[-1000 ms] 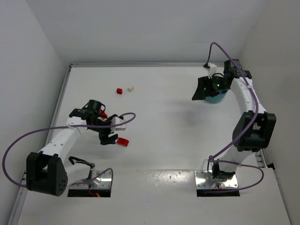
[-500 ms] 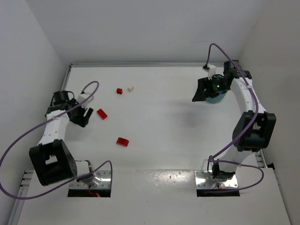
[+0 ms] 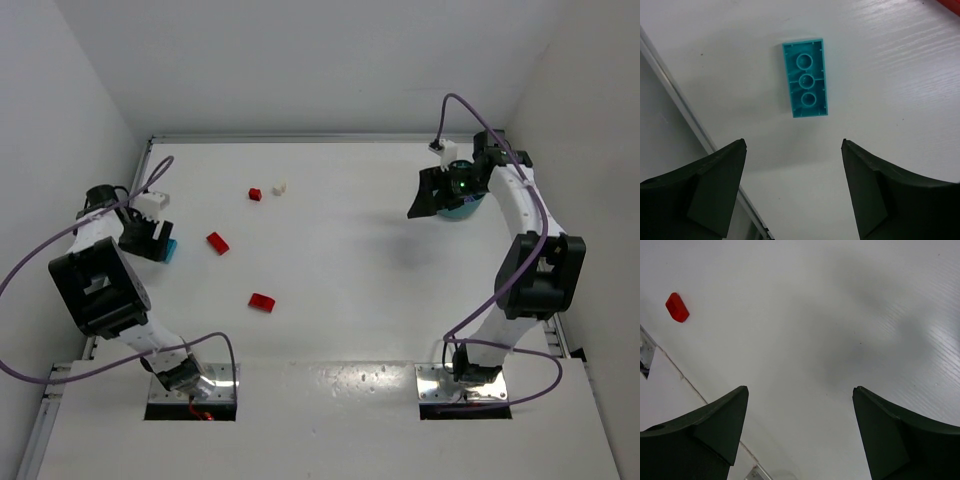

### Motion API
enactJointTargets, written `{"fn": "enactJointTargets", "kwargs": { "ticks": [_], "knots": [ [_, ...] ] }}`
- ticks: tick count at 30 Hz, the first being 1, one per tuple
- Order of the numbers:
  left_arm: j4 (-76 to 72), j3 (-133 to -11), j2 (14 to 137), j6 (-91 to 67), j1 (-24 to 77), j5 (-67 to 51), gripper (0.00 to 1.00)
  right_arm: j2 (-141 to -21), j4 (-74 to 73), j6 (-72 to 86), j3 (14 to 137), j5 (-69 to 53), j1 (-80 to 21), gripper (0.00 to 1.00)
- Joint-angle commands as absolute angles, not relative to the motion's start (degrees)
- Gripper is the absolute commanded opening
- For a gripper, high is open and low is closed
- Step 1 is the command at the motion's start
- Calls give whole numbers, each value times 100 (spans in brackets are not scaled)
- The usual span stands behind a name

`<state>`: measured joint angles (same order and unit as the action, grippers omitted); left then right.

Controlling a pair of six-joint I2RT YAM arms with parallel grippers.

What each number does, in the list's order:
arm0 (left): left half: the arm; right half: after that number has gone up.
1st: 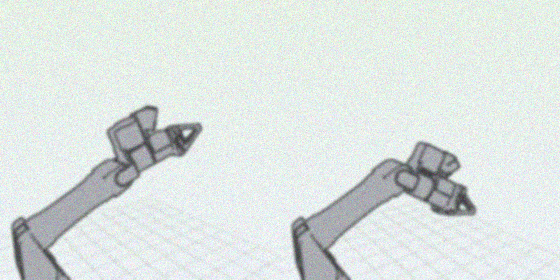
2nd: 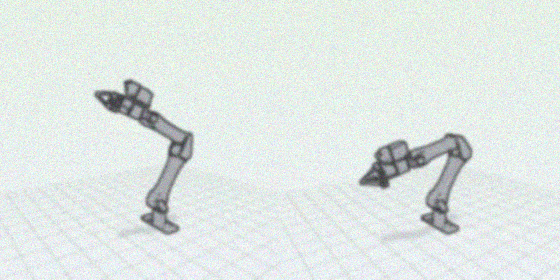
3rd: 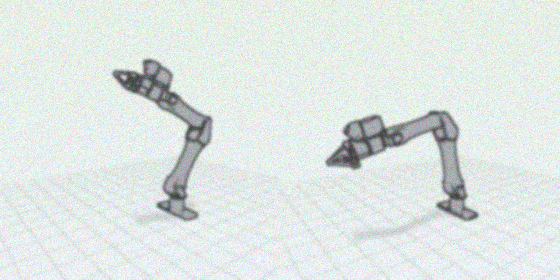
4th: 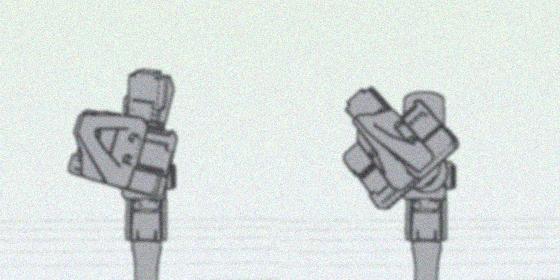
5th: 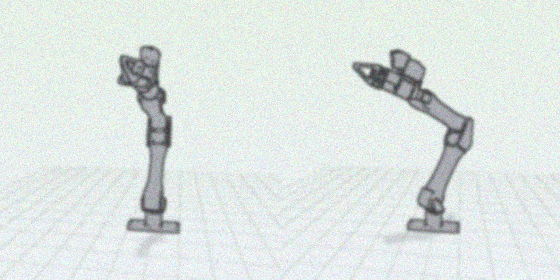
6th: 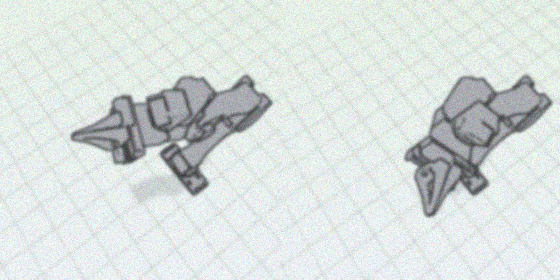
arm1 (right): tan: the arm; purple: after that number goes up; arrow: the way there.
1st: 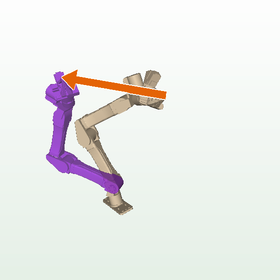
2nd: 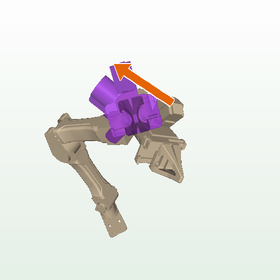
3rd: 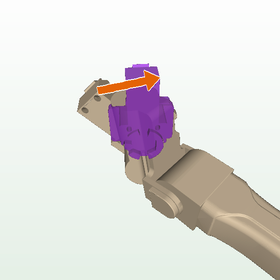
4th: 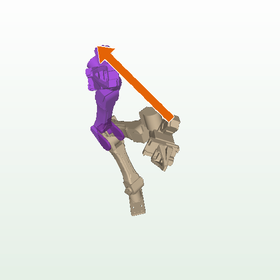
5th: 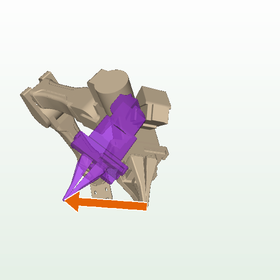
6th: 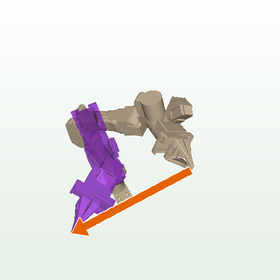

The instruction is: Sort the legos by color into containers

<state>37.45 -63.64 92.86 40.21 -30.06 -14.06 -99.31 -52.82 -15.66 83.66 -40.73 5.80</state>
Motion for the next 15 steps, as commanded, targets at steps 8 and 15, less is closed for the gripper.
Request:
{"fn": "enactJointTargets", "kwargs": {
  "ticks": [8,15],
  "knots": [
    [3850,-6636,9913,4148,-2909,-1846,87,-10002,-5203,-1582,8516,-4210,545,84],
    [3568,-6688,10212,3929,-2593,-1793,78,-10107,-5256,-1582,8622,-4157,545,82]
  ]
}}
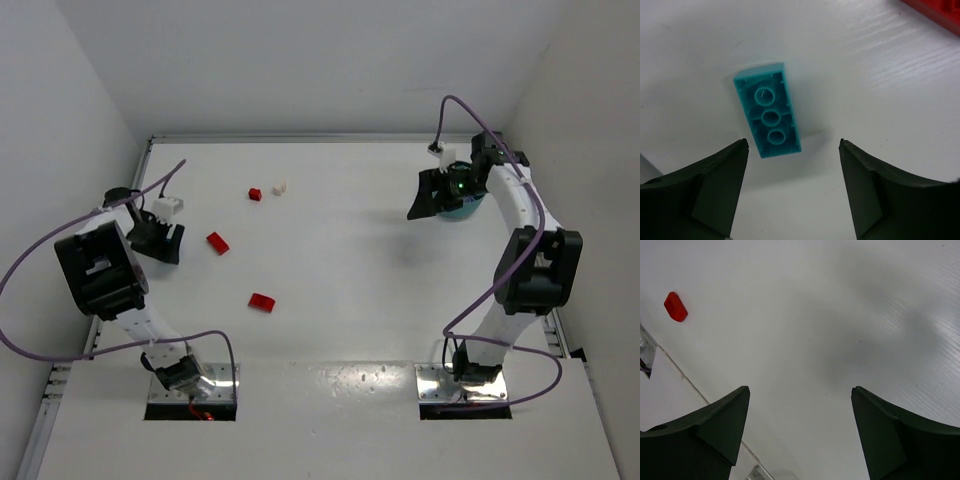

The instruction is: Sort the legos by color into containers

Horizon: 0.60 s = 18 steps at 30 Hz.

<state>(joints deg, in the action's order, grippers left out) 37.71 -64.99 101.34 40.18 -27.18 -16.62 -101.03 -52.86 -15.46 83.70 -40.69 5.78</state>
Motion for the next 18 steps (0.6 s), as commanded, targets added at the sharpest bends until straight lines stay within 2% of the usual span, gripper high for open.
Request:
{"fn": "enactJointTargets", "kwargs": {
  "ticks": [1,3,11,16,18],
  "knots": [
    [3473,-6688,10213,3850,-2593,-1723,75,-10107,-5256,-1582,8622,-4157,545,82],
    [3349,-6688,10265,3736,-2453,-1583,62,-10107,-5256,-1582,8622,-4157,545,79],
    [3243,-6495,10082,3735,-2399,-1651,37,-10160,-5431,-1687,8798,-4315,492,75],
    [3770,-6381,9309,4349,-2172,-2890,22,-9959,-5563,-1679,8457,-5445,439,70],
    [3963,-6381,8993,4420,-2022,-3496,21,-9714,-5397,-1478,8228,-5729,229,70]
  ]
}}
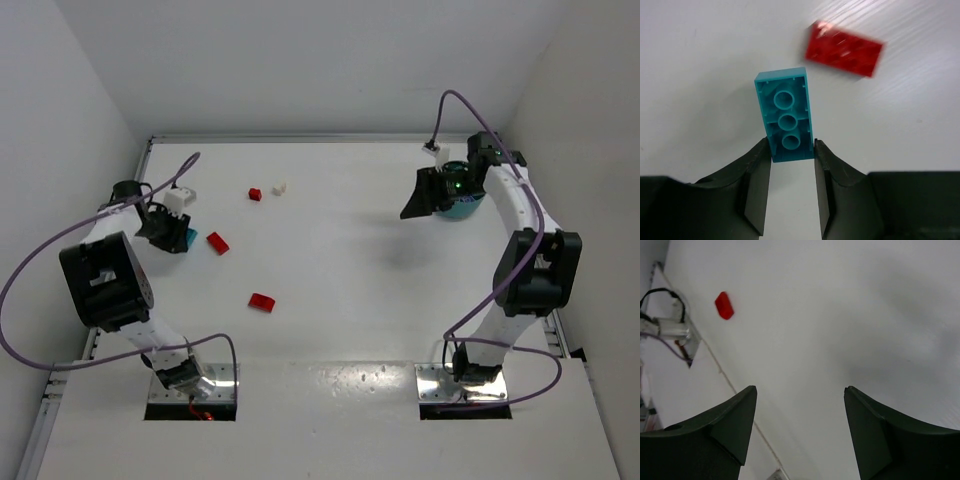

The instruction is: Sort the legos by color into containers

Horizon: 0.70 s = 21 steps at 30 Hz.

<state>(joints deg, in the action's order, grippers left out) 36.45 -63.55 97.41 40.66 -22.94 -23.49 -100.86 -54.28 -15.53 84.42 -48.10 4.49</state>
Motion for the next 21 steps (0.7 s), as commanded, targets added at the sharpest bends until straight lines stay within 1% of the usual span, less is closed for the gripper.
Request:
{"fn": "enactJointTargets", "kwargs": {
  "ticks": [1,2,3,4,5,7,8,10,12,16,21],
  "knots": [
    [4155,-6433,8835,4421,-1926,-3681,21,-9660,-5144,-1311,8053,-5931,159,70],
    [4227,-6434,8520,4421,-1681,-3996,21,-9659,-5020,-1118,7990,-6020,36,70],
    [4280,-6486,8369,4351,-1513,-4103,21,-9659,-4940,-759,7989,-6203,-26,70],
    [4280,-6539,8054,4229,-1129,-4183,21,-9746,-4774,-390,7989,-6309,-148,70],
    [4280,-6539,8051,4149,-890,-4184,21,-9825,-4720,-387,7989,-6424,-149,70],
    [4280,-6539,7648,4026,-381,-4184,21,-9984,-4589,173,8051,-6739,-255,70],
    [4280,-6539,7542,3877,109,-4184,21,-9984,-4188,393,8051,-6793,-342,70],
    [4193,-6539,7331,3649,552,-4025,21,-9932,-3834,841,8051,-6794,-483,70],
    [4070,-6539,7330,3297,1060,-3920,21,-9870,-3701,949,8146,-6794,-693,70],
    [3701,-6653,7330,2699,1678,-3850,21,-9809,-3524,1247,8130,-6794,-975,70],
    [3297,-6759,7338,2303,2284,-3551,21,-9703,-3262,1441,7753,-6794,-1204,74]
  ]
}}
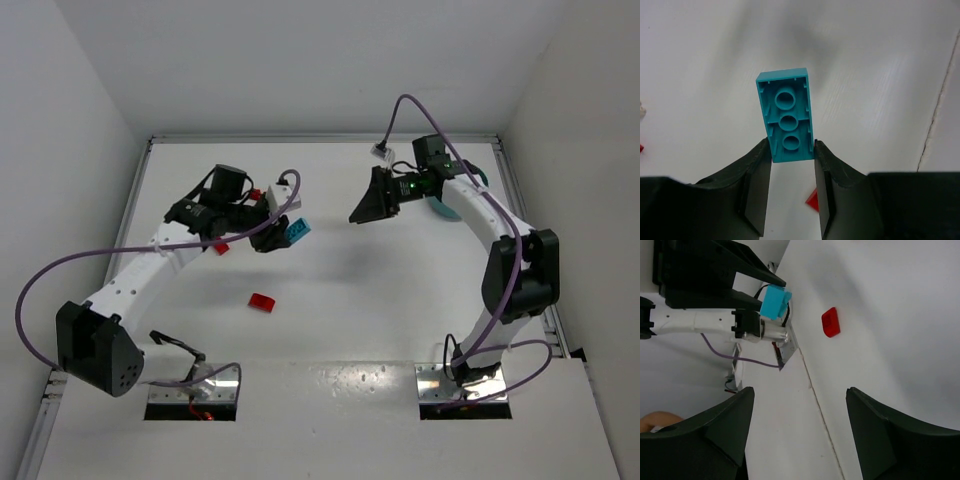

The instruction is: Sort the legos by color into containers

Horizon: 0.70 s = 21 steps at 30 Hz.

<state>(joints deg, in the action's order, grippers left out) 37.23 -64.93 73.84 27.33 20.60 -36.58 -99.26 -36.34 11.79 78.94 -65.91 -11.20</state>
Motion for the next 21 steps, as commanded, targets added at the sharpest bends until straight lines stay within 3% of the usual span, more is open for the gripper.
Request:
{"fn": "enactJointTargets", "kwargs": {
  "ticks": [1,6,21],
  "knots": [
    [3235,-6828,7339,2224,2424,-3551,21,-9651,-3261,1520,7752,-6794,-1282,74],
    [3006,-6882,7400,1969,2812,-3445,21,-9650,-3015,1704,7699,-6715,-1459,79],
    [3006,-6882,7453,1846,3287,-3217,21,-9870,-2567,1960,7927,-6715,-2074,79]
  ]
}}
